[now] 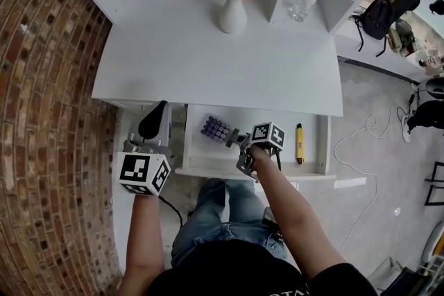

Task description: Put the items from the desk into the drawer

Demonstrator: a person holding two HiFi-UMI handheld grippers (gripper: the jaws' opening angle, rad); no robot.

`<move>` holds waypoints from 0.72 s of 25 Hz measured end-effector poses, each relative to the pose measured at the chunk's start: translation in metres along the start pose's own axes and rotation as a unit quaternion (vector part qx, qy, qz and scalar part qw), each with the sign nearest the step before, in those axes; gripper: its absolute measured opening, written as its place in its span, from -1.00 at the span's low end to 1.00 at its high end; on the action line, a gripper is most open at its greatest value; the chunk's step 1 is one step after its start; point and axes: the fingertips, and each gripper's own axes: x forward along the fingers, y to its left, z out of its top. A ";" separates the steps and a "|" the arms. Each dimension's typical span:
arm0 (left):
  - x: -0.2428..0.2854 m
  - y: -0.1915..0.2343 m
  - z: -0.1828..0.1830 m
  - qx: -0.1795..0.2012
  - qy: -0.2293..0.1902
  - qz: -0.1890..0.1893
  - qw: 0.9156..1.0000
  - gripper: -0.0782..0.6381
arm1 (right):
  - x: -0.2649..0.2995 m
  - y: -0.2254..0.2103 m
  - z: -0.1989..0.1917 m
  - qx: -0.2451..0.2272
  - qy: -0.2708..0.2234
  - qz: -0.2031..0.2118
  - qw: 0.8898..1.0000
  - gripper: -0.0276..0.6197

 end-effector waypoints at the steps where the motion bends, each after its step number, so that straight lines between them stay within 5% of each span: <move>1: 0.000 0.000 0.000 0.000 0.000 0.002 1.000 -0.79 | 0.002 -0.002 0.001 0.003 0.000 0.000 1.000 -0.60; 6: -0.002 0.003 -0.003 0.008 0.007 0.006 1.000 -0.79 | 0.009 -0.010 0.003 -0.006 -0.002 -0.011 1.000 -0.61; 15: -0.007 0.003 -0.011 0.009 0.018 0.013 1.000 -0.79 | 0.011 -0.034 0.007 -0.091 -0.025 -0.137 0.986 -0.51; 18: -0.007 0.003 -0.011 0.011 0.021 0.015 1.000 -0.79 | 0.007 -0.038 0.011 -0.127 -0.027 -0.179 0.975 -0.28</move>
